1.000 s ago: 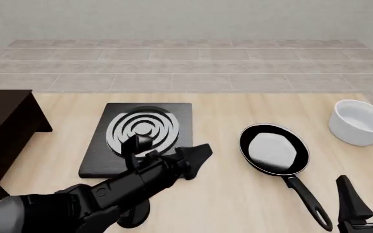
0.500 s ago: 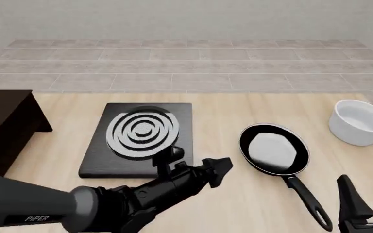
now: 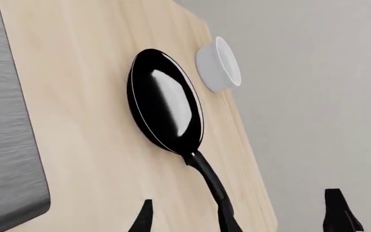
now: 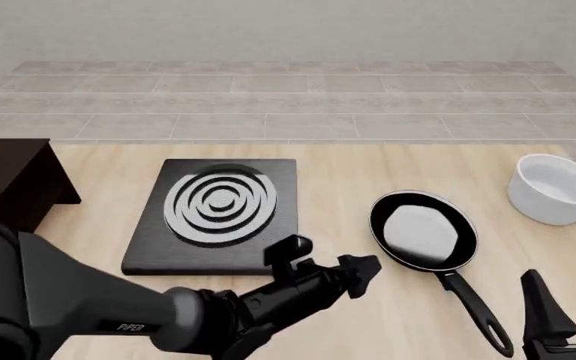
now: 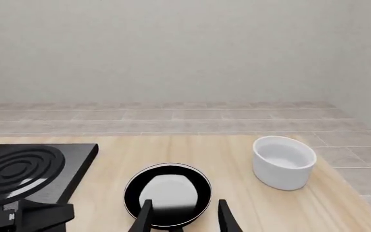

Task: Put the frying pan on top of the cabinet.

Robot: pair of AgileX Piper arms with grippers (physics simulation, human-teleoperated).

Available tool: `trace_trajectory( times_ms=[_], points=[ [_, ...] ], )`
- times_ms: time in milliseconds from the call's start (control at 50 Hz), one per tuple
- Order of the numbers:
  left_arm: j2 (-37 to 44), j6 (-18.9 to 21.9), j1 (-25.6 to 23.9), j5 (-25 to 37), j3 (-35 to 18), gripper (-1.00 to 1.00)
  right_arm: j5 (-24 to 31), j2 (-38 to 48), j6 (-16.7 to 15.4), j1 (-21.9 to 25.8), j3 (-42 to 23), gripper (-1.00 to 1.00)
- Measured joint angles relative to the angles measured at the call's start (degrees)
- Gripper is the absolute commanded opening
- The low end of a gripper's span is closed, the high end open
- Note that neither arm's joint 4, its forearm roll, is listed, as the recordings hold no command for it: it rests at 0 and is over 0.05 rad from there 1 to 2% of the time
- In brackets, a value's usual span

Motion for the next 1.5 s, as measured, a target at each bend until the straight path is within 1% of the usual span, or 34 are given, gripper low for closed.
trace_trajectory(
  times_ms=[940, 1500],
  points=[
    [9.43, -1.96, -4.64, 2.13, -10.10, 1.00, -0.33, 0.36, 0.76, -0.18, 0.00, 1.00],
    [12.85, -2.90, -6.30, 2.88, -15.09, 1.00, -0.78, 0.96, 0.94, -0.05, 0.04, 1.00]
  ],
)
